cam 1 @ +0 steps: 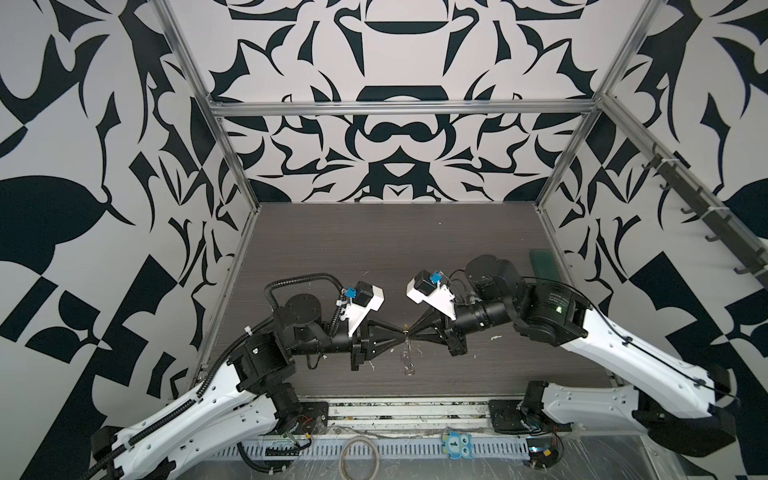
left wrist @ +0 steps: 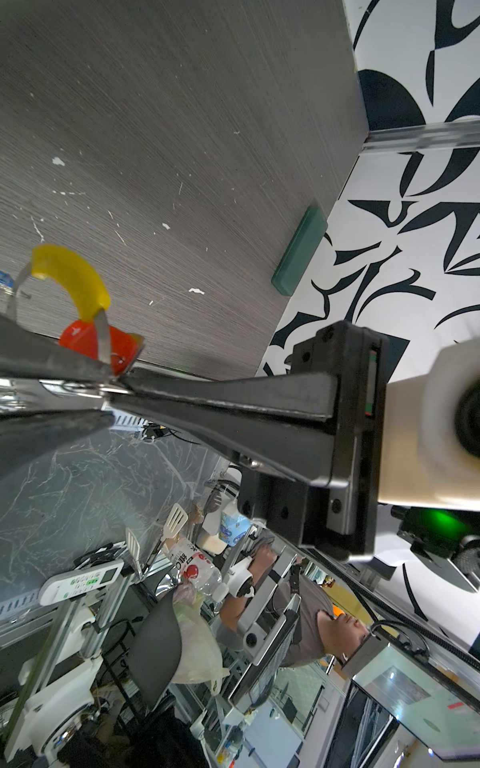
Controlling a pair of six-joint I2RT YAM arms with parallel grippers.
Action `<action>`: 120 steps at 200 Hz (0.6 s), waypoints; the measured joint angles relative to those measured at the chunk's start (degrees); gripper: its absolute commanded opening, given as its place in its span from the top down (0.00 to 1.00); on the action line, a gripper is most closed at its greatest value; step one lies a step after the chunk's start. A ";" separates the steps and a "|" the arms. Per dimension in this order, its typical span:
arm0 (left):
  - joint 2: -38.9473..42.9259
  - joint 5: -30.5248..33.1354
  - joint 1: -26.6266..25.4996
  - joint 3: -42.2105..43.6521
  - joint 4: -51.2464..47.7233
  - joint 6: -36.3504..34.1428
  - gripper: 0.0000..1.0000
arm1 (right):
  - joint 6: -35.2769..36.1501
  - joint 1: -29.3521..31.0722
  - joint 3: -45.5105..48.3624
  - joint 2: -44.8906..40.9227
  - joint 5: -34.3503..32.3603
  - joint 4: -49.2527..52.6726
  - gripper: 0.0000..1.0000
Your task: Remove the keys from the keyring
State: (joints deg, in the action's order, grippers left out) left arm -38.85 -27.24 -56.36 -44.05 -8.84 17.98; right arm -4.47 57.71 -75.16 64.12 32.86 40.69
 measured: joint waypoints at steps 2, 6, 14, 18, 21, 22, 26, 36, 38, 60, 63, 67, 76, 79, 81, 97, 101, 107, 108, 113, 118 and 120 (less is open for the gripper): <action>-0.02 -0.02 0.00 0.00 -0.02 0.00 0.85 | 0.04 0.00 0.00 0.04 0.00 0.02 1.00; -0.13 -0.07 0.00 0.00 -0.04 0.00 0.85 | 0.17 0.00 -0.02 0.11 0.02 0.15 1.00; -0.26 -0.24 0.00 0.00 -0.04 0.00 0.86 | 0.26 0.00 -0.02 0.13 0.04 0.35 1.00; -0.35 -0.28 0.00 0.00 -0.04 0.02 0.87 | 0.28 0.00 -0.04 0.13 0.04 0.46 1.00; -0.42 -0.35 -0.02 0.00 -0.04 0.07 0.87 | 0.35 0.00 -0.07 0.13 0.04 0.57 1.00; -0.44 -0.42 0.00 0.00 -0.04 0.09 0.88 | 0.39 0.00 -0.09 0.15 0.04 0.61 1.00; -0.52 -0.48 0.00 0.00 -0.02 0.02 0.88 | 0.42 0.00 -0.15 0.20 0.07 0.74 1.00; -0.72 -0.70 0.00 0.00 -0.04 0.17 0.90 | 0.57 0.00 -0.37 0.26 0.15 1.14 1.00; -0.74 -0.70 0.00 -0.02 -0.02 0.07 0.91 | 0.59 0.00 -0.39 0.28 0.15 1.18 1.00; -0.94 -1.11 0.04 -0.07 0.00 0.07 0.94 | 0.81 0.00 -0.85 0.48 0.15 1.92 1.00; -0.98 -1.14 0.04 -0.07 0.00 0.15 0.94 | 0.85 0.00 -0.87 0.50 0.15 1.97 1.00; -1.01 -1.18 0.04 -0.07 0.02 0.15 0.94 | 0.90 0.00 -0.87 0.50 0.15 2.01 1.00; -1.11 -1.31 0.04 -0.07 0.02 0.15 0.94 | 1.05 0.00 -0.94 0.50 0.15 2.23 1.00; -1.16 -1.33 0.04 -0.07 0.02 0.17 0.94 | 1.07 0.00 -0.96 0.52 0.15 2.34 1.00; -1.20 -1.36 0.04 -0.09 0.02 0.17 0.94 | 1.11 0.00 -0.98 0.57 0.15 2.38 1.00; -1.62 -1.57 0.04 -0.11 0.02 0.17 0.94 | 1.51 0.00 -1.29 0.76 0.09 3.08 1.00; -1.75 -1.60 0.07 -0.20 -0.02 0.17 0.94 | 1.60 0.00 -1.36 0.85 0.09 3.26 1.00; -1.95 -1.70 0.09 -0.26 -0.04 0.17 0.94 | 1.73 0.00 -1.49 0.87 0.07 3.58 1.00; -1.97 -1.70 0.11 -0.28 -0.04 0.17 0.94 | 1.75 0.00 -1.51 0.90 0.04 3.63 1.00; -2.12 -1.75 0.09 -0.35 -0.02 0.17 0.94 | 1.86 0.00 -1.60 0.94 -0.02 3.82 1.00; -2.27 -1.79 0.09 -0.39 -0.02 0.17 0.94 | 1.97 0.00 -1.75 0.96 -0.09 4.11 1.00; -2.32 -1.84 0.09 -0.42 0.00 0.17 0.94 | 1.99 0.00 -1.81 0.98 -0.09 4.22 1.00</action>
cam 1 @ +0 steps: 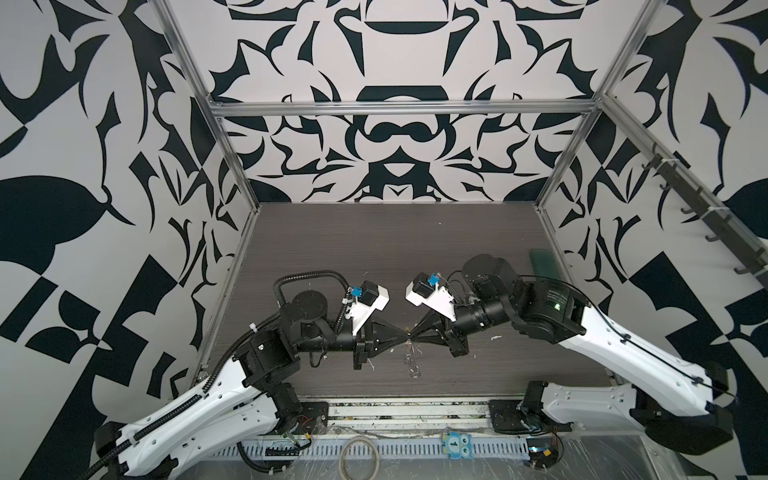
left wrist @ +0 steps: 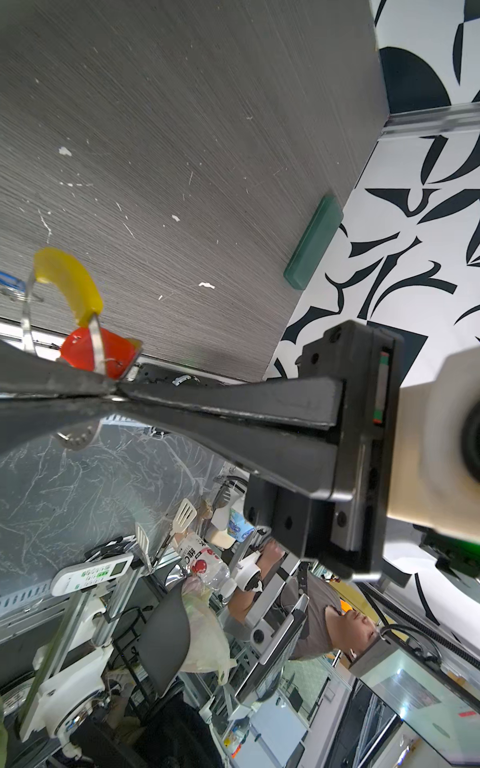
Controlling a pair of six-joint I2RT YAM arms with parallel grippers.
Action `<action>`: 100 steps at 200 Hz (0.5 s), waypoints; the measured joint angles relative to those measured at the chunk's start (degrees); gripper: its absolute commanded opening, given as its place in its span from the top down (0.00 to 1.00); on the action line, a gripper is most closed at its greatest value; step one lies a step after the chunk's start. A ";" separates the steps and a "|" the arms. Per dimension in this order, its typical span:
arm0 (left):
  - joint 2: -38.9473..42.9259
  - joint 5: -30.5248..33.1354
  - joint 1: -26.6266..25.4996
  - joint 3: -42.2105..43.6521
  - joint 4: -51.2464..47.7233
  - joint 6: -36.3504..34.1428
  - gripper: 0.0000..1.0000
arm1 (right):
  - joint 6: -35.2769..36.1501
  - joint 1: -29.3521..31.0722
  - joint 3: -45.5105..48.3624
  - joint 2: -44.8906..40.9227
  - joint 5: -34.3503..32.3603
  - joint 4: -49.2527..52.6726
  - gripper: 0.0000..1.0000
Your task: Remove the keys from the keyring
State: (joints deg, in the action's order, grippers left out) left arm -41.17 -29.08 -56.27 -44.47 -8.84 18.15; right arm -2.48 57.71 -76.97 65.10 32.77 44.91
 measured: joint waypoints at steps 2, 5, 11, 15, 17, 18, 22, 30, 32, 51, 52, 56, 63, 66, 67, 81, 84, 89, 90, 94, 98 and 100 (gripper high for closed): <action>-0.04 -0.04 0.00 0.00 0.02 0.00 0.94 | 0.07 0.00 -0.07 0.02 -0.02 0.15 1.00; -0.09 -0.13 0.00 0.00 0.02 0.00 0.94 | 0.15 0.00 -0.15 0.09 -0.02 0.31 1.00; -0.17 -0.28 0.00 -0.02 0.00 0.00 0.97 | 0.33 0.00 -0.37 0.20 -0.09 0.68 1.00; -0.22 -0.37 0.00 -0.07 -0.02 0.00 0.98 | 0.44 0.00 -0.52 0.24 -0.13 0.90 1.00; -0.24 -0.39 0.00 -0.07 0.00 0.00 0.98 | 0.48 0.00 -0.61 0.28 -0.17 1.03 1.00; -0.24 -0.42 0.00 -0.09 -0.02 0.00 0.98 | 0.55 0.00 -0.68 0.35 -0.20 1.11 1.00; -0.28 -0.50 0.00 -0.13 -0.04 0.00 1.00 | 0.66 0.00 -0.79 0.42 -0.22 1.27 1.00; -0.44 -0.59 0.00 -0.31 -0.20 0.00 1.00 | 0.98 0.00 -1.03 0.52 -0.26 1.55 1.00; -0.46 -0.63 0.00 -0.37 -0.20 0.00 1.00 | 1.05 0.00 -1.07 0.55 -0.26 1.60 1.00; -0.83 -0.68 0.02 -0.87 -0.42 0.02 1.00 | 1.44 0.00 -1.55 0.63 -0.39 2.10 1.00; -0.87 -0.68 0.02 -0.90 -0.42 0.02 1.00 | 1.46 0.00 -1.57 0.63 -0.39 2.10 1.00; -0.92 -0.68 0.02 -0.98 -0.39 0.02 1.00 | 1.46 -0.02 -1.64 0.63 -0.44 2.14 1.00; -0.96 -0.68 0.00 -1.07 -0.37 0.04 1.00 | 1.49 0.00 -1.66 0.57 -0.50 2.12 1.00; -0.96 -0.66 0.00 -1.07 -0.37 0.04 1.00 | 1.46 0.00 -1.66 0.57 -0.52 2.12 0.98; -0.96 -0.66 0.02 -1.07 -0.37 0.04 1.00 | 1.44 0.00 -1.66 0.55 -0.55 2.08 0.97; -0.94 -0.52 0.00 -1.05 -0.11 0.37 1.00 | 0.94 0.00 -1.64 0.44 -1.18 1.95 0.82; -0.92 -0.57 0.00 -1.03 0.04 0.46 1.00 | 1.31 0.00 -1.62 0.37 -1.51 1.84 0.78; -0.87 -0.42 0.00 -0.96 0.37 0.66 1.00 | 0.66 0.00 -1.44 0.13 -1.90 1.57 0.74; -0.83 -0.46 0.00 -0.94 0.48 0.70 1.00 | 0.94 0.00 -1.42 0.07 -2.10 1.49 0.73; -0.74 -0.26 0.00 -0.90 0.81 0.85 1.00 | 0.50 -0.07 -1.11 -0.24 -2.51 0.90 0.70; -0.63 -0.31 0.00 -0.85 1.14 0.96 1.00 | 0.90 -0.13 -0.94 -0.48 -3.02 0.55 0.68; -0.57 -0.20 0.00 -0.83 1.31 1.07 1.00 | 0.66 -0.17 -0.74 -0.68 -3.17 0.22 0.67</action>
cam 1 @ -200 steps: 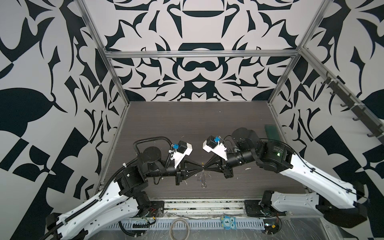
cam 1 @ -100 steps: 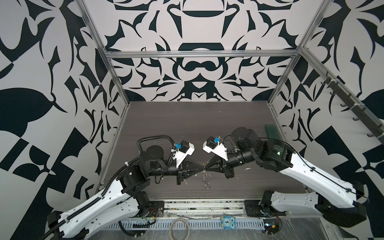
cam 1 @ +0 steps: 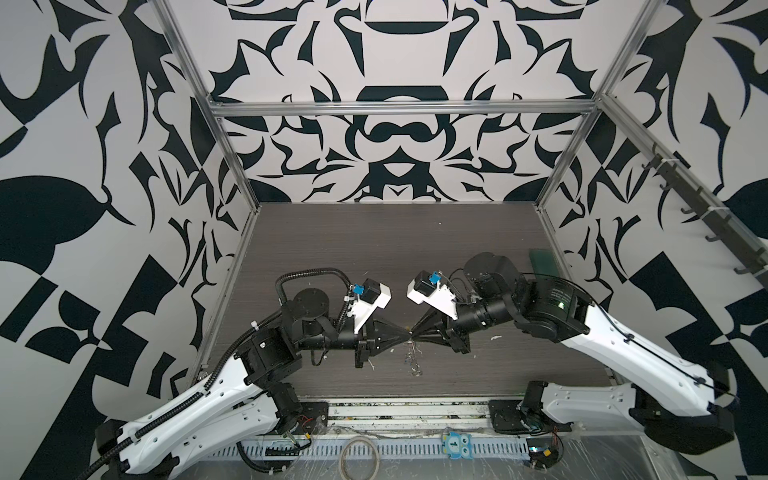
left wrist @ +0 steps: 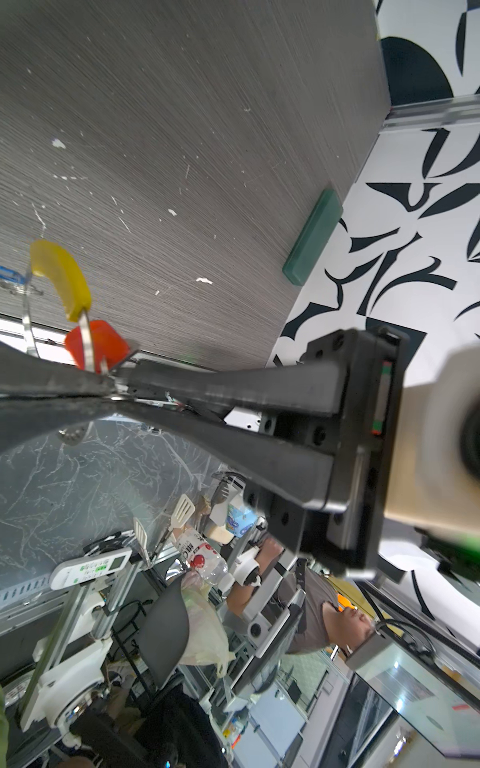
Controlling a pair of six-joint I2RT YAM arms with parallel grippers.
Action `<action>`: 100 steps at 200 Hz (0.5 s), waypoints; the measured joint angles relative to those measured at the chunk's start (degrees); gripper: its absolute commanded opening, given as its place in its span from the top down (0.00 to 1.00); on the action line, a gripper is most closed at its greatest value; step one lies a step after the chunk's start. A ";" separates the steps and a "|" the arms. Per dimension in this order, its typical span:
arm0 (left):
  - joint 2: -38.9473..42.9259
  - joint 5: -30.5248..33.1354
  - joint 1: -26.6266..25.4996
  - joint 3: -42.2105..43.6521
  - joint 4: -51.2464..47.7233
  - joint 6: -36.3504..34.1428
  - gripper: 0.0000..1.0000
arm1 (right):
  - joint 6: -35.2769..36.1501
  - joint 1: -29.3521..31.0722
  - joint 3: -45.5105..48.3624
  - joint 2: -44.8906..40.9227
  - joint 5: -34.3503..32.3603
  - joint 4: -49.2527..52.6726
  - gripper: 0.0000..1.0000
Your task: Remove the keys from the keyring
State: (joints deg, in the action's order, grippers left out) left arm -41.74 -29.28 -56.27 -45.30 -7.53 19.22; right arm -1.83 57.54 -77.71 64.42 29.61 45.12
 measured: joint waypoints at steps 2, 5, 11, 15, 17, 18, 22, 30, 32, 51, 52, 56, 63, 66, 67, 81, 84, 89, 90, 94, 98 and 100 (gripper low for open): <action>0.07 0.11 0.00 0.02 0.17 0.07 1.00 | -0.50 -0.07 0.20 -0.24 -0.22 -0.39 0.67; 0.13 0.09 0.00 0.07 0.48 0.22 1.00 | -0.11 -0.04 0.46 -0.57 -0.70 -0.90 0.65; 0.33 0.35 0.00 0.22 1.22 0.35 1.00 | -0.57 -0.07 1.07 -1.31 -1.36 -2.01 0.63; 0.46 0.48 0.00 0.37 1.68 0.42 1.00 | -1.05 -0.07 1.57 -1.92 -1.75 -2.86 0.61; 0.55 0.57 0.00 0.48 1.90 0.46 1.00 | -1.01 -0.07 1.81 -2.27 -1.97 -3.32 0.60; 0.59 0.68 0.00 0.57 2.12 0.48 1.00 | -0.92 -0.07 1.90 -2.36 -2.08 -3.48 0.60; 0.76 0.81 0.00 0.76 2.40 0.50 1.00 | -1.40 -0.07 2.47 -3.10 -2.62 -4.35 0.58; 1.05 1.09 0.00 1.11 2.73 0.63 1.00 | -1.68 -0.04 3.85 -4.87 -3.63 -6.51 0.55; 1.11 1.20 0.00 1.25 2.82 0.68 1.00 | -1.53 -0.04 4.20 -5.31 -3.89 -6.99 0.55; 1.68 2.05 0.00 1.86 3.43 0.90 1.00 | -2.49 -0.04 7.85 -9.66 -5.55 -11.21 0.51; 1.70 2.10 0.00 1.88 3.45 0.92 1.00 | -2.43 -0.04 8.13 -9.94 -5.68 -11.50 0.51; 1.88 2.23 0.00 1.99 3.63 0.96 1.00 | -2.67 -0.04 8.98 -10.80 -5.92 -12.33 0.51; 2.21 2.54 0.00 2.16 3.93 1.09 1.00 | -2.78 -0.04 10.47 -12.07 -6.29 -13.68 0.50; 2.34 2.60 0.00 2.21 3.93 1.14 1.00 | -2.82 -0.04 11.08 -12.48 -6.40 -14.21 0.49; 2.40 2.67 0.00 2.23 3.96 1.18 1.00 | -2.82 -0.04 11.39 -12.66 -6.47 -14.47 0.49; 3.21 3.06 0.00 2.73 4.79 1.49 1.00 | -3.23 -0.04 14.86 -14.23 -6.88 -17.35 0.48; 3.37 3.13 0.00 2.82 4.87 1.60 1.00 | -3.45 -0.04 15.78 -14.58 -6.93 -18.05 0.47; 3.58 3.28 0.00 2.99 5.11 1.73 1.00 | -3.65 -0.04 17.09 -15.02 -6.95 -19.04 0.46; 3.65 3.32 0.00 3.04 5.20 1.75 1.00 | -3.69 -0.04 17.27 -15.06 -6.93 -19.21 0.46; 3.82 3.37 0.00 3.15 5.35 1.79 1.00 | -3.78 -0.04 18.40 -15.39 -6.95 -20.13 0.46; 3.93 3.39 0.00 3.30 5.55 1.84 1.00 | -3.98 -0.04 19.61 -15.58 -6.91 -21.16 0.45; 4.00 3.41 0.00 3.39 5.66 1.86 1.00 | -4.02 -0.04 20.20 -15.65 -6.91 -21.59 0.45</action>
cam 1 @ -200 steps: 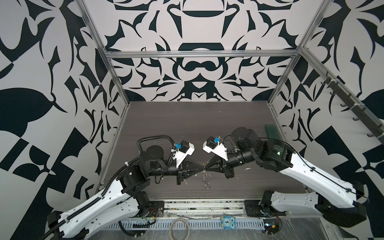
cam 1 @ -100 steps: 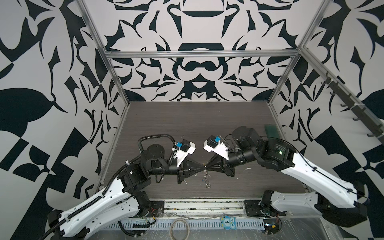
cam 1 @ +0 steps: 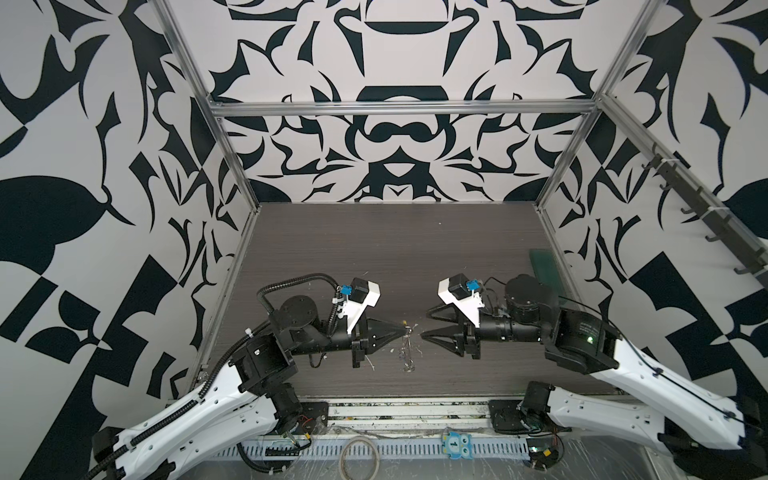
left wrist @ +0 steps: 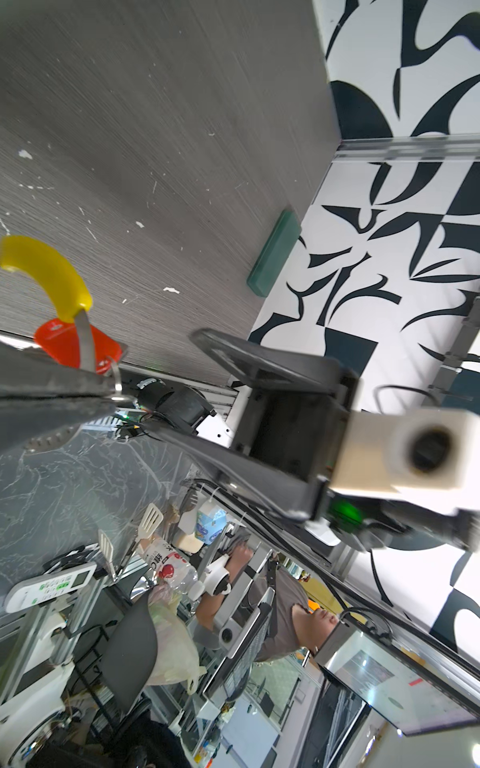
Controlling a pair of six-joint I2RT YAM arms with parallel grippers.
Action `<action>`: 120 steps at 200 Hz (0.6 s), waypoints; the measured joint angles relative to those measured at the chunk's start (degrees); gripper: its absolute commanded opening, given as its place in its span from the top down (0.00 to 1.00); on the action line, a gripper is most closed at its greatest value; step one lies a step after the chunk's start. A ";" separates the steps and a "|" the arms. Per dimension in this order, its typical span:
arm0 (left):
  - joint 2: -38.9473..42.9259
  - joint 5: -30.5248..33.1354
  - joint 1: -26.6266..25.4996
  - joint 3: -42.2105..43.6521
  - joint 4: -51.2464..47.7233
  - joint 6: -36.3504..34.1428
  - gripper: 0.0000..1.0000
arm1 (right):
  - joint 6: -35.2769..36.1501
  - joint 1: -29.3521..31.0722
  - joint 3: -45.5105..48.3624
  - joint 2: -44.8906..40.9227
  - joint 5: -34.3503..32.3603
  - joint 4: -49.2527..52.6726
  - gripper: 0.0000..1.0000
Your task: Remove the keys from the keyring
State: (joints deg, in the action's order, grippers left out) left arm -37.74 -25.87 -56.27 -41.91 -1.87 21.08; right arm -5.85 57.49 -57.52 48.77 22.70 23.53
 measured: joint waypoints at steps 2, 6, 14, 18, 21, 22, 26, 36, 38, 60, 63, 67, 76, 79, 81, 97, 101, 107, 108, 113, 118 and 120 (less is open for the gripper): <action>0.09 0.04 0.00 0.07 0.13 0.04 1.00 | -0.13 0.00 0.59 -0.07 0.04 -0.44 0.44; 0.15 0.07 0.00 0.20 0.33 0.11 1.00 | -0.15 0.00 1.77 -0.22 0.11 -1.40 0.44; 0.24 0.07 0.00 0.37 0.55 0.20 1.00 | -0.33 0.00 3.85 -0.52 0.22 -2.89 0.43; 0.24 0.07 0.00 0.37 0.63 0.26 1.00 | -0.46 0.00 4.94 -0.72 0.31 -3.80 0.42; 0.22 0.04 0.00 0.39 0.72 0.33 1.00 | -0.48 0.00 5.62 -0.85 0.33 -4.37 0.42; 0.22 0.04 0.00 0.39 0.76 0.35 1.00 | -0.46 0.00 5.92 -0.92 0.37 -4.63 0.42; 0.22 0.04 0.00 0.39 0.85 0.37 1.00 | -0.46 0.00 6.78 -1.18 0.39 -5.40 0.41; 0.20 -0.04 0.00 0.52 1.29 0.50 1.00 | -0.55 0.00 8.41 -1.81 0.48 -7.02 0.41; 0.20 -0.07 0.00 0.55 1.40 0.55 1.00 | -0.57 0.00 8.70 -1.95 0.50 -7.41 0.41; 0.17 -0.48 0.00 1.07 2.19 0.85 1.00 | -0.48 0.00 10.21 -3.21 0.59 -10.64 0.41; 0.17 -0.55 0.00 1.14 2.29 0.96 1.00 | -0.48 0.00 10.23 -3.28 0.61 -11.02 0.41; 0.17 -0.63 0.00 1.25 2.45 1.03 1.00 | -0.44 0.00 10.23 -3.34 0.61 -11.52 0.41; 0.15 -0.92 0.00 1.36 2.56 1.22 1.00 | -0.42 0.00 10.23 -3.34 0.72 -12.74 0.41; 0.11 -1.01 0.00 1.36 2.60 1.27 1.00 | -0.39 0.00 10.23 -3.34 0.85 -13.16 0.41; 0.11 -1.05 0.00 1.38 2.69 1.33 1.00 | -0.37 0.00 10.23 -3.34 0.85 -13.22 0.41; 0.02 -1.44 0.00 1.46 3.28 1.60 1.00 | -0.31 0.00 10.25 -3.26 1.57 -14.62 0.42; 0.00 -1.51 0.00 1.46 3.39 1.62 1.00 | -0.28 0.00 10.25 -3.21 1.81 -14.91 0.43; -0.04 -1.64 0.00 1.46 3.58 1.66 1.00 | -0.24 0.00 10.25 -3.13 2.14 -15.34 0.44; -0.04 -1.66 0.00 1.46 3.61 1.66 1.00 | -0.24 0.00 10.25 -3.08 2.16 -15.37 0.44; -0.11 -1.79 0.00 1.51 3.80 1.73 1.00 | -0.17 0.00 10.25 -2.93 2.45 -15.72 0.45; -0.17 -1.97 0.00 1.57 4.04 1.81 1.00 | -0.07 0.00 10.25 -2.75 2.64 -15.85 0.46; -0.17 -2.03 0.00 1.62 4.11 1.86 1.00 | -0.11 0.00 10.25 -2.69 2.73 -15.89 0.46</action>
State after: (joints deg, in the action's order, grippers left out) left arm -37.91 -27.90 -56.27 -40.29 2.24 22.94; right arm -5.96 57.49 -47.27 46.09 25.43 7.64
